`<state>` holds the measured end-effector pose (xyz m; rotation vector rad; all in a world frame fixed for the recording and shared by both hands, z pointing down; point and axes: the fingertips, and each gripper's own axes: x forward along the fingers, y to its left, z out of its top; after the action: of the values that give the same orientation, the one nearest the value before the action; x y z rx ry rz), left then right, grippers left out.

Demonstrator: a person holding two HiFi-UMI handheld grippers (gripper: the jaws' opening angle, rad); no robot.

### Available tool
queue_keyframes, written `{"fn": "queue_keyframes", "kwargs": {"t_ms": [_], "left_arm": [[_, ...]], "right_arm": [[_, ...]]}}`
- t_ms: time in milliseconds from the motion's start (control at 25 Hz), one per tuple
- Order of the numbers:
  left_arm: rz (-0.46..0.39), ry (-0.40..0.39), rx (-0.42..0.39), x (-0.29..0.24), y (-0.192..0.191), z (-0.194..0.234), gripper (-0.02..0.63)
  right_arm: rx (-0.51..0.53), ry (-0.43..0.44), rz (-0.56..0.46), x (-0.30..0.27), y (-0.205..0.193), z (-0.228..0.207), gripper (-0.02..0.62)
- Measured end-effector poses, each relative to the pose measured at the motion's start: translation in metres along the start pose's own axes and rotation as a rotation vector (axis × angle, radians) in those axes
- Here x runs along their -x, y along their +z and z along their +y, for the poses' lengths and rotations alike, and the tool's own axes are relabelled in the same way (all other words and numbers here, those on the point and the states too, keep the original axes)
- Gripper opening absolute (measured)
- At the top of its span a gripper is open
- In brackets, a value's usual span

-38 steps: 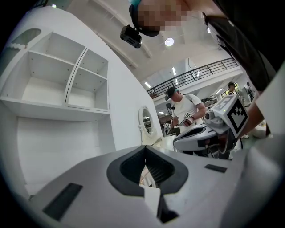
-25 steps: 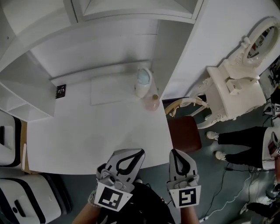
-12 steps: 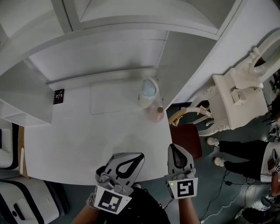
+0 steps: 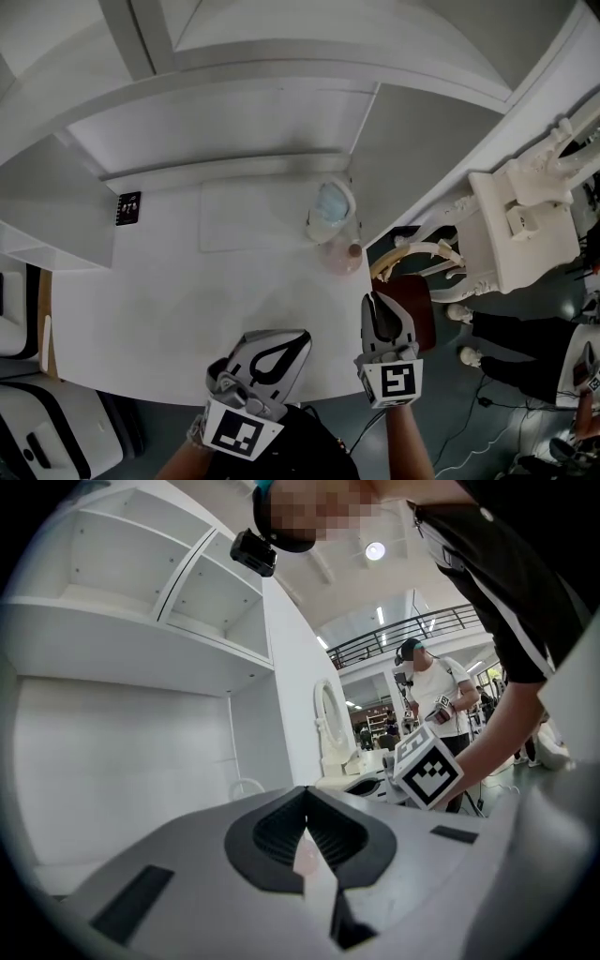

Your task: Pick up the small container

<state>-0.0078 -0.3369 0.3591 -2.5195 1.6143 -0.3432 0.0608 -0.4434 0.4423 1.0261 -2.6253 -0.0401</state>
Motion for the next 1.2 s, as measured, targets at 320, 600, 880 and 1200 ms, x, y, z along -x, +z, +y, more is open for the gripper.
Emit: {"fn": "queue_keyframes", "kwargs": {"t_ms": [320, 600, 880, 1200], "left_arm": [[0.014, 0.020, 0.006, -0.003, -0.007, 0.012, 0.002], [0.019, 0.036, 0.002, -0.003, -0.007, 0.024, 0.002], [0.030, 0.039, 0.013, -0.002, -0.013, 0.029, 0.002], [0.043, 0.043, 0.015, -0.001, -0.018, 0.034, 0.002]], "right_arm": [[-0.037, 0.044, 0.028, -0.038, -0.020, -0.006, 0.090], [-0.041, 0.036, 0.077, -0.070, -0.039, -0.008, 0.134], [-0.077, 0.010, 0.099, -0.095, -0.054, -0.016, 0.161], [-0.107, 0.018, 0.113, -0.115, -0.067, -0.018, 0.171]]}}
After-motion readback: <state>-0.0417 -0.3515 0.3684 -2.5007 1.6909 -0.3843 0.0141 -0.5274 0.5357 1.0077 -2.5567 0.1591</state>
